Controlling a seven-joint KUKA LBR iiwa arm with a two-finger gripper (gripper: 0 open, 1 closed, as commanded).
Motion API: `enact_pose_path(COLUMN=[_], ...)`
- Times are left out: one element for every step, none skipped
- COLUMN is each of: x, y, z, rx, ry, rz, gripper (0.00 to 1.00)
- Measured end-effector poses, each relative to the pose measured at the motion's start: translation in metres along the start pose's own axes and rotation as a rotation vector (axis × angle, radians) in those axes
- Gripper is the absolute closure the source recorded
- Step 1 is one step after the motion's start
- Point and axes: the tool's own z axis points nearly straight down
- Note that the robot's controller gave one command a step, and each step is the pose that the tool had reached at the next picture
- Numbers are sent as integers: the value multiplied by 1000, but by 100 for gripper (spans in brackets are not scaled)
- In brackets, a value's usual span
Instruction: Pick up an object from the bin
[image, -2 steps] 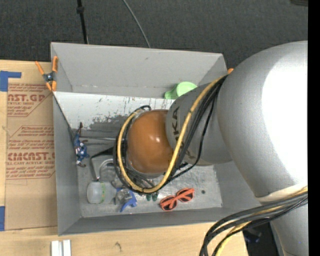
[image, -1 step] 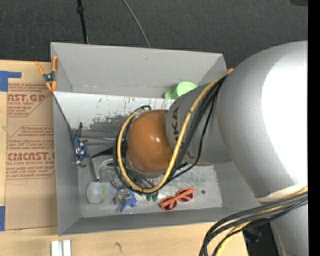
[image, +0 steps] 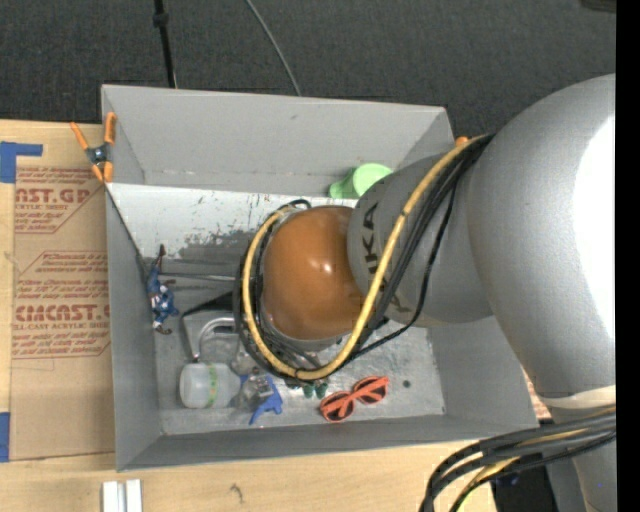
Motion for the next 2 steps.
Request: enact_pose_path(x=[-8,-8], y=[-3,-3], z=[-81,-81], rx=[-2,-2], ry=[-8,-8], rz=[-13,-14], gripper=[100,100])
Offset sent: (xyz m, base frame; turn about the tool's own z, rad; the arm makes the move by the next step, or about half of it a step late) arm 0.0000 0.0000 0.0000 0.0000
